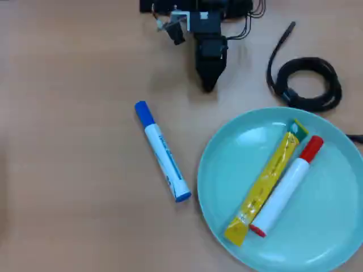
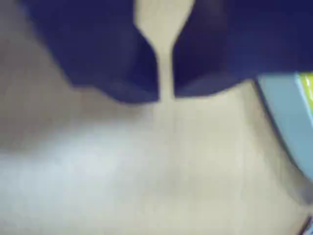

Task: Pick up the blue pen, then put it in the green bowl

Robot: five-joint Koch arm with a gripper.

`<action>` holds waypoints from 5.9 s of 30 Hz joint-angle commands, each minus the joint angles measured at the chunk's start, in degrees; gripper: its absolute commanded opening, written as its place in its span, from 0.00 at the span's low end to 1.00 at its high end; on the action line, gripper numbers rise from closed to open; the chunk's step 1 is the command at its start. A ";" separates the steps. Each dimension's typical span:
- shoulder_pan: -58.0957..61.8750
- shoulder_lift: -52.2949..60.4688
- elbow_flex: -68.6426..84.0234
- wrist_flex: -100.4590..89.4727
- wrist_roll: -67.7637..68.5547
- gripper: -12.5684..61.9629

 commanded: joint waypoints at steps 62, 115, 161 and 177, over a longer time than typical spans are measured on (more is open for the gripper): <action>-11.60 5.62 -43.77 48.34 2.99 0.11; 8.00 -42.71 -110.13 86.66 30.15 0.32; 15.38 -66.71 -118.56 79.54 45.79 0.75; 16.35 -71.37 -118.56 76.29 45.70 0.75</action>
